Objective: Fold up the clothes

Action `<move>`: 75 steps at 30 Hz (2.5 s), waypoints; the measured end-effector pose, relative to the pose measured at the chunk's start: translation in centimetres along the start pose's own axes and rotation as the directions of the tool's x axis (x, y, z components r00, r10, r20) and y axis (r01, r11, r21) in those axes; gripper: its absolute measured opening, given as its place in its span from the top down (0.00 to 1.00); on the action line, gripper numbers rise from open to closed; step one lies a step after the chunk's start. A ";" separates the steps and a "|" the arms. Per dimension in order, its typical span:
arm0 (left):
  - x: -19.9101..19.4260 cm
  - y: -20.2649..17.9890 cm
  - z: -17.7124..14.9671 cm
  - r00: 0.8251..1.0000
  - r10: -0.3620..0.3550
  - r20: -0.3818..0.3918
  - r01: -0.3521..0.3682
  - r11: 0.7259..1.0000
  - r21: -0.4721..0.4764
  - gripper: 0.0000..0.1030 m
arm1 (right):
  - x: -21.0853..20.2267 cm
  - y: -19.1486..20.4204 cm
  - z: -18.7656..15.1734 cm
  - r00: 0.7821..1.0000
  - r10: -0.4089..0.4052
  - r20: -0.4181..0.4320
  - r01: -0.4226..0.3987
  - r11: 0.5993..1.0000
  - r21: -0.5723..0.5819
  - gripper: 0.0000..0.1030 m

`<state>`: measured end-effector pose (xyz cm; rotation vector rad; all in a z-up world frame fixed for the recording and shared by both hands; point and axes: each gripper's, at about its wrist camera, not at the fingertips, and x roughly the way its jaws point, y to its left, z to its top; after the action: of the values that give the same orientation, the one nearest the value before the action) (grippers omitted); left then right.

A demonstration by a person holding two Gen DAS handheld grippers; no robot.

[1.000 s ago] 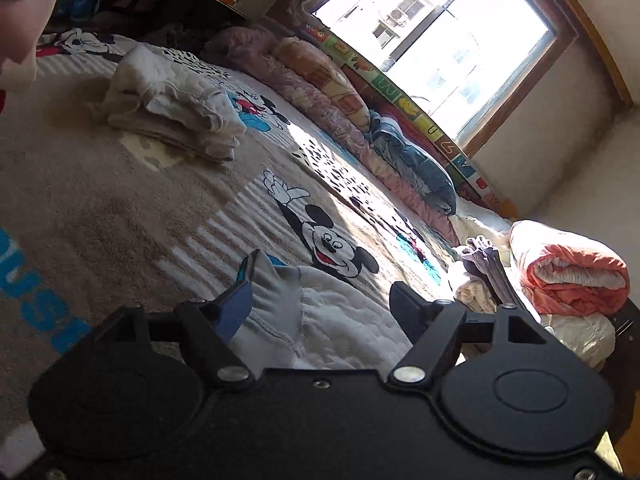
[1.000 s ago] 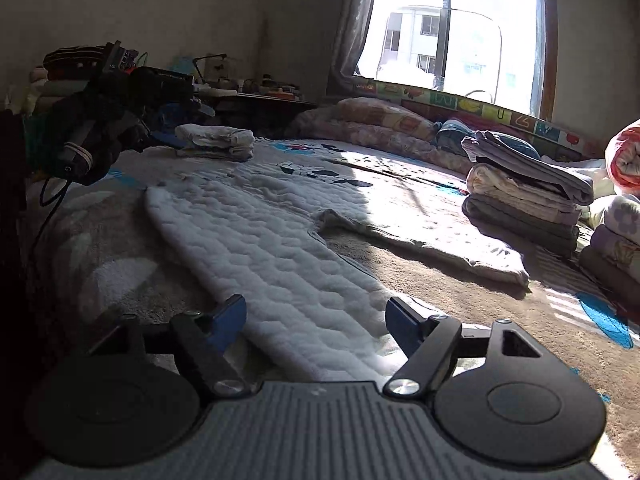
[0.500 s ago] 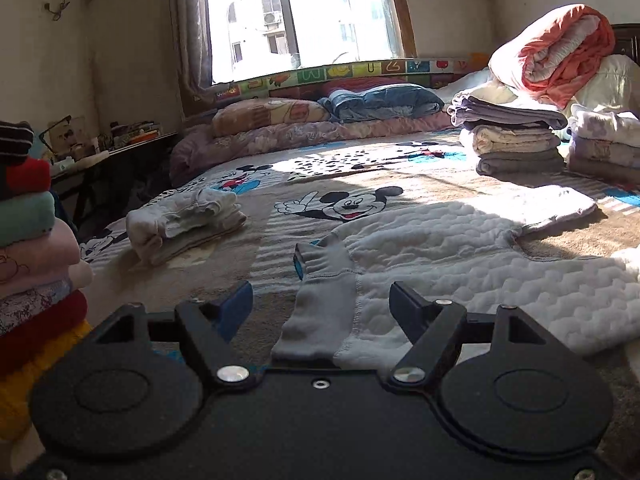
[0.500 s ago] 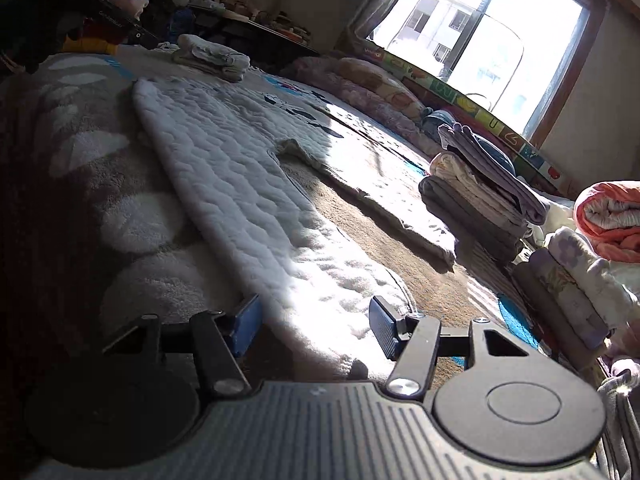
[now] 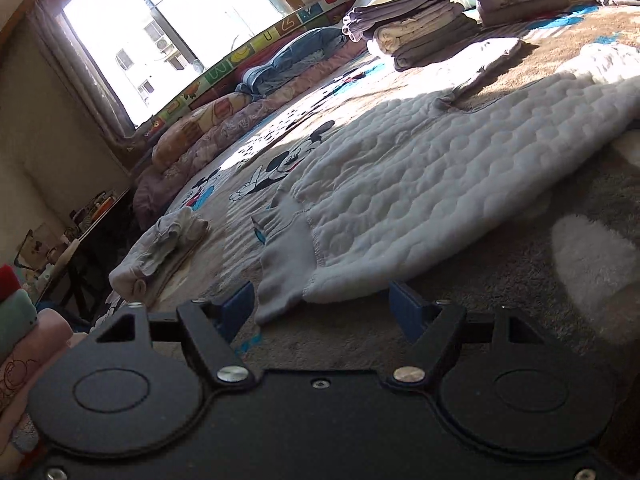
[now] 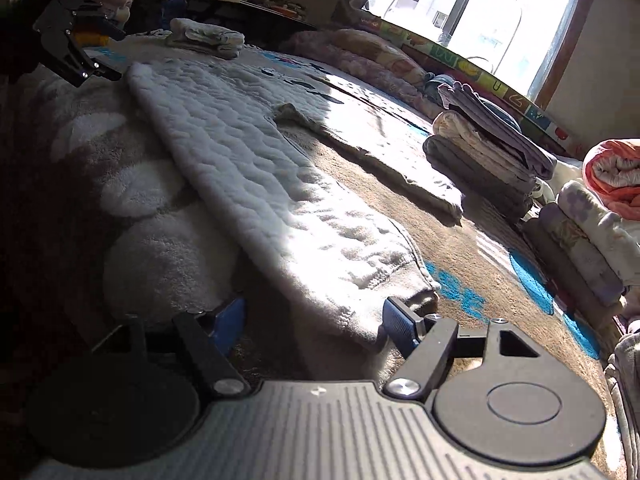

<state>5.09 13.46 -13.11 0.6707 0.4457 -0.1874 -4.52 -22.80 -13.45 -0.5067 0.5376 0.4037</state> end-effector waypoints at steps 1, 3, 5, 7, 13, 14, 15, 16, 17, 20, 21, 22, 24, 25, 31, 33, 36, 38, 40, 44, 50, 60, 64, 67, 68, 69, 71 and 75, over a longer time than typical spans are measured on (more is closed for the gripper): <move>0.1 -0.1 0.0 1.000 -0.003 0.002 0.003 1.000 0.001 0.27 | -0.1 0.2 -0.1 1.000 -0.005 0.003 0.005 1.000 -0.011 0.30; 0.3 -0.3 -0.1 1.000 -0.004 0.000 0.004 1.000 0.016 0.27 | -0.3 0.7 -0.1 1.000 -0.026 0.013 0.027 0.998 -0.051 0.34; 0.5 -0.6 -0.1 1.000 -0.003 -0.006 0.003 0.999 0.042 0.27 | -0.5 1.5 0.0 0.998 -0.056 0.026 0.058 0.993 -0.105 0.39; 0.6 -1.1 -0.3 1.000 -0.002 -0.015 0.004 0.997 0.081 0.27 | -0.5 1.8 0.1 0.997 -0.072 0.033 0.076 0.987 -0.139 0.45; 0.9 -2.4 -0.7 1.000 0.021 -0.002 -0.020 0.981 0.193 0.27 | 0.1 1.5 0.2 0.993 -0.113 0.029 0.116 0.981 -0.155 0.54; 0.9 -2.5 -0.8 1.000 0.026 0.005 -0.027 0.977 0.211 0.27 | 0.2 1.3 0.2 0.993 -0.117 0.025 0.119 0.981 -0.150 0.54; 1.0 -2.7 -0.9 0.999 0.032 0.012 -0.033 0.973 0.228 0.27 | 0.4 1.2 0.3 0.993 -0.113 0.022 0.115 0.983 -0.146 0.56; 1.1 -2.7 -0.9 0.999 0.037 0.019 -0.040 0.971 0.236 0.27 | 0.5 1.2 0.3 0.994 -0.109 0.021 0.111 0.984 -0.143 0.58; 1.3 -2.7 -0.9 0.999 0.042 0.025 -0.047 0.968 0.245 0.27 | 0.6 1.2 0.3 0.994 -0.106 0.022 0.108 0.984 -0.141 0.60; 1.7 -2.8 -1.0 0.997 0.056 0.046 -0.067 0.960 0.270 0.27 | 0.8 1.1 0.4 0.994 -0.102 0.031 0.105 0.986 -0.127 0.67; 1.9 -2.8 -1.0 0.997 0.061 0.053 -0.073 0.958 0.279 0.27 | 0.9 1.0 0.5 0.994 -0.101 0.035 0.105 0.987 -0.122 0.70; 2.0 -2.9 -1.0 0.996 0.065 0.060 -0.080 0.955 0.287 0.27 | 0.9 0.8 0.6 0.994 -0.100 0.040 0.104 0.988 -0.110 0.72; 2.3 -2.9 -1.1 0.995 0.073 0.074 -0.092 0.949 0.302 0.27 | 0.7 0.4 0.7 0.994 -0.096 0.052 0.100 0.992 -0.080 0.78; 2.5 -2.8 -1.0 0.995 0.071 0.075 -0.090 0.949 0.301 0.27 | 0.6 0.2 0.8 0.994 -0.094 0.058 0.098 0.993 -0.061 0.80; 3.2 -1.2 0.4 0.994 0.057 0.092 -0.073 0.981 0.181 0.86 | -0.1 -1.9 1.8 0.989 -0.096 0.111 0.088 0.993 0.072 0.87; 3.3 -0.2 1.2 0.993 0.054 0.101 -0.064 0.992 0.104 0.88 | -0.4 -2.7 2.5 0.986 -0.105 0.131 0.091 0.990 0.110 0.88; 3.6 1.2 2.5 0.992 0.051 0.114 -0.049 0.999 -0.012 0.90 | -0.5 -4.2 3.7 0.979 -0.125 0.159 0.101 0.984 0.148 0.89; 3.7 2.2 3.3 0.991 0.049 0.123 -0.038 0.995 -0.090 0.92 | -0.4 -5.5 4.6 0.975 -0.134 0.176 0.103 0.979 0.178 0.89; 4.2 2.9 4.1 0.990 0.047 0.130 -0.028 0.989 -0.144 0.93 | 0.1 -6.9 5.5 0.974 -0.138 0.182 0.102 0.975 0.195 0.90; 6.4 3.7 6.4 0.990 0.050 0.129 -0.023 0.979 -0.205 0.94 | 2.1 -10.3 8.0 0.972 -0.136 0.193 0.091 0.970 0.224 0.90; 9.0 5.0 8.3 0.991 0.059 0.120 -0.024 0.961 -0.274 0.95 | 5.8 -14.5 10.8 0.973 -0.126 0.193 0.075 0.965 0.251 0.90; 14.0 7.2 10.6 0.997 0.037 0.074 -0.017 0.967 -0.253 0.95 | 12.5 -18.8 13.9 0.993 -0.022 0.115 -0.012 0.958 0.288 0.90; 15.7 7.8 10.9 0.998 0.017 0.064 -0.001 0.970 -0.244 0.95 | 14.4 -20.3 14.9 0.997 0.045 0.065 -0.063 0.950 0.305 0.90; 16.7 8.1 11.2 0.998 0.005 0.055 0.009 0.969 -0.249 0.95 | 16.1 -21.7 15.5 0.994 0.109 0.007 -0.105 0.932 0.347 0.90; 17.1 8.2 11.2 0.999 0.000 0.050 0.013 0.966 -0.257 0.95 | 16.7 -22.2 15.7 0.992 0.124 -0.009 -0.112 0.925 0.363 0.90; 17.4 8.2 11.2 0.999 -0.004 0.045 0.015 0.965 -0.260 0.95 | 17.2 -22.6 15.8 0.990 0.139 -0.025 -0.119 0.918 0.378 0.90; 17.9 8.1 11.1 0.999 -0.012 0.034 0.021 0.964 -0.265 0.95 | 18.4 -23.4 15.9 0.985 0.166 -0.043 -0.133 0.899 0.418 0.90; 19.3 7.8 10.9 1.000 -0.031 0.002 0.030 0.961 -0.275 0.95 | 20.6 -24.6 15.8 0.982 0.184 -0.043 -0.140 0.862 0.488 0.89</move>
<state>28.37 12.09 -10.03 0.3914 0.4737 -0.1501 29.63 -29.07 -4.93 0.0075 0.7443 0.3911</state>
